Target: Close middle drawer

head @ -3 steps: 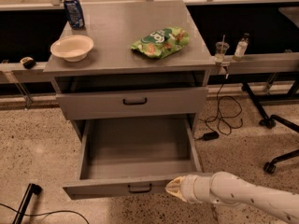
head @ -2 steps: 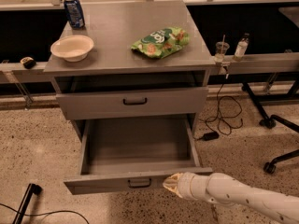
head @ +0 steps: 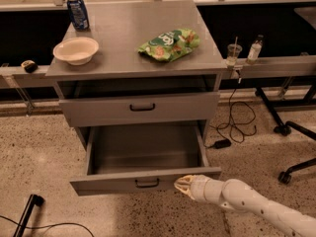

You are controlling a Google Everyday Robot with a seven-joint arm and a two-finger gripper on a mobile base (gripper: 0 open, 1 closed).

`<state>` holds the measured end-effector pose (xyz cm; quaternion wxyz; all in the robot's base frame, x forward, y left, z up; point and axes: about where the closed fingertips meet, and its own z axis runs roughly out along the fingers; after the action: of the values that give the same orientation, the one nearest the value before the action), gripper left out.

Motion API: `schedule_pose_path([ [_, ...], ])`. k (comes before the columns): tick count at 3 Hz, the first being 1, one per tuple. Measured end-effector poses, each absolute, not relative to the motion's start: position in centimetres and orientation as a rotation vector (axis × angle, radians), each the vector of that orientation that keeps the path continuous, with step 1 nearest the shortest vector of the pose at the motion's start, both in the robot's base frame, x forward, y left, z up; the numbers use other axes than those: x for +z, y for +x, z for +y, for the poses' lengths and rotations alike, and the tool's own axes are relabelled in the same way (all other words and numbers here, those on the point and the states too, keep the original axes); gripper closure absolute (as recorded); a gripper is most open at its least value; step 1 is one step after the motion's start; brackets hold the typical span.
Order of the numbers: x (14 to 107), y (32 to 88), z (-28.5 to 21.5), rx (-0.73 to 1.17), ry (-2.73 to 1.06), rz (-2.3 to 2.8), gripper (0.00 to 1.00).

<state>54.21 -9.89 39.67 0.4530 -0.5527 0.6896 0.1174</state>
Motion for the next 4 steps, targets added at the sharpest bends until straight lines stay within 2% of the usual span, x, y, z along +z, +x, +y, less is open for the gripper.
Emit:
schedule_pose_path([
  [1,40.3,56.3,-11.3,0.29,-1.353,1.689,1.0],
  [2,39.9,56.4,-11.0,0.307,-1.347,1.679,1.0],
  [4,40.6,61.2,-10.7,0.326,-1.332,1.612,1.0],
])
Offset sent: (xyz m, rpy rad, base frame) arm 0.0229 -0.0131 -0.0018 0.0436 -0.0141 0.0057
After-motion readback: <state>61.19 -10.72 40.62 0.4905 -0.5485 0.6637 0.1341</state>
